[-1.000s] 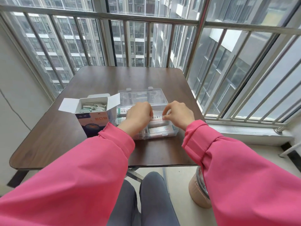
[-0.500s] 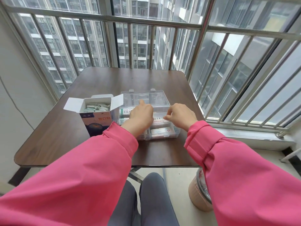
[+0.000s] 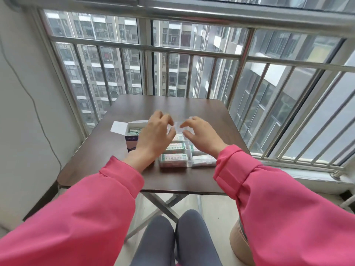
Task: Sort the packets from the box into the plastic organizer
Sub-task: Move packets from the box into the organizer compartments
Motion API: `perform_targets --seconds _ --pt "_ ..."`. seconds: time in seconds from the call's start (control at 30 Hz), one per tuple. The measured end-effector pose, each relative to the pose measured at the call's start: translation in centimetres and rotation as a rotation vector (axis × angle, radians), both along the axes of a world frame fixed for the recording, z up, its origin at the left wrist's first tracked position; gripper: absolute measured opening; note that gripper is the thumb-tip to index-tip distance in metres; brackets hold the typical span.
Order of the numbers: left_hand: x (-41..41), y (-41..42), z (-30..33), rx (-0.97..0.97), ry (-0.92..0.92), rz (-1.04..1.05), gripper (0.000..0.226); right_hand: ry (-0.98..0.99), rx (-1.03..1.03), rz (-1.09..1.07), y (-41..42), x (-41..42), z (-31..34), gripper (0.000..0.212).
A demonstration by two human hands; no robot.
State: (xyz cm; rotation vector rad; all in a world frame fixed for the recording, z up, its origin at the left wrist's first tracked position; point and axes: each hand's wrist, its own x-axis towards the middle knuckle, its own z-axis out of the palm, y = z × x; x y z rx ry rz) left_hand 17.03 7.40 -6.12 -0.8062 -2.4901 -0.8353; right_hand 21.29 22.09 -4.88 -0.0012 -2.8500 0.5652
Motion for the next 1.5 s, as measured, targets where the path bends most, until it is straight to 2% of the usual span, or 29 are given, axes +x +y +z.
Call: perform_targets --seconds 0.13,0.23,0.3,0.4,0.7,0.93,1.1,1.2,1.37,1.5 --pt "-3.4 -5.0 -0.2 -0.134 -0.061 0.124 0.050 0.015 0.109 0.136 -3.5 -0.9 0.6 0.038" --pt "-5.7 -8.4 0.0 -0.290 -0.239 0.068 0.077 -0.059 0.160 0.175 -5.0 -1.8 0.6 0.038" --pt "-6.5 -9.7 0.2 -0.352 -0.336 -0.005 0.085 -0.095 0.177 0.160 -5.9 -2.5 0.9 0.035" --pt "-6.5 -10.3 0.4 -0.334 -0.388 -0.062 0.080 -0.133 0.162 0.135 -7.2 -3.3 1.2 0.033" --pt "-5.2 -11.4 -0.8 -0.187 -0.251 -0.096 0.077 -0.024 0.158 0.124 -10.7 -4.4 0.1 0.016" --pt "-4.4 -11.8 -1.6 -0.099 -0.192 -0.132 0.070 -0.012 0.219 0.105 -12.8 -5.0 -0.5 0.015" --pt "-4.2 -11.6 -1.6 -0.077 -0.198 -0.146 0.067 0.025 0.285 0.076 -13.2 -5.0 -0.6 0.011" --pt "-4.3 -11.7 -1.8 -0.059 -0.198 -0.139 0.065 0.039 0.255 0.097 -13.2 -5.1 -1.0 0.011" --pt "-4.3 -11.6 -2.0 -0.049 -0.199 -0.132 0.069 -0.031 0.199 0.117 -12.9 -5.1 -0.7 0.010" --pt "-4.3 -11.5 -1.9 -0.056 -0.217 -0.133 0.072 -0.041 0.230 0.123 -13.2 -5.2 -0.8 0.007"
